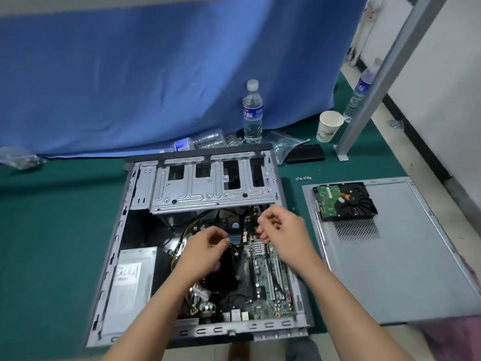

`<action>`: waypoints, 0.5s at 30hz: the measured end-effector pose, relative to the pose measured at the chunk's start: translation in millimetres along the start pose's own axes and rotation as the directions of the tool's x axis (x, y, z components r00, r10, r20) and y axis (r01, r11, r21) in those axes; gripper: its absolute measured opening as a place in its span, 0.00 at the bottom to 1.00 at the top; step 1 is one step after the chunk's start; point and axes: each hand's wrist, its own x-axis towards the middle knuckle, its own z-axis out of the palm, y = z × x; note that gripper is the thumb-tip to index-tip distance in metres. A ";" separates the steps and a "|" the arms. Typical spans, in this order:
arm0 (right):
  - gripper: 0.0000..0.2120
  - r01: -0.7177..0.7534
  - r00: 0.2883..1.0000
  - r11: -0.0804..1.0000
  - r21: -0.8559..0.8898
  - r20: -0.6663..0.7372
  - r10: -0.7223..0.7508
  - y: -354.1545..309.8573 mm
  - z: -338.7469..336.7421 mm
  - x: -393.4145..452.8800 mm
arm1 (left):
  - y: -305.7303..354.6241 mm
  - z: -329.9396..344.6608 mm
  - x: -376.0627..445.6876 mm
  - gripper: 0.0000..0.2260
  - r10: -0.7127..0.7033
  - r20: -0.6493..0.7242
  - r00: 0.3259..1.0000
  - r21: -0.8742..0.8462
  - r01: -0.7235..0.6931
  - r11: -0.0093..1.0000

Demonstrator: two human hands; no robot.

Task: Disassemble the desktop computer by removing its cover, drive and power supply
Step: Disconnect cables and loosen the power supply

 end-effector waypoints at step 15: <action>0.10 -0.042 0.994 0.815 -0.577 0.061 0.094 14.7 95.6 48.3 | -47.0 23.1 38.3 0.31 0.058 0.138 0.989 0.619 -0.132 0.774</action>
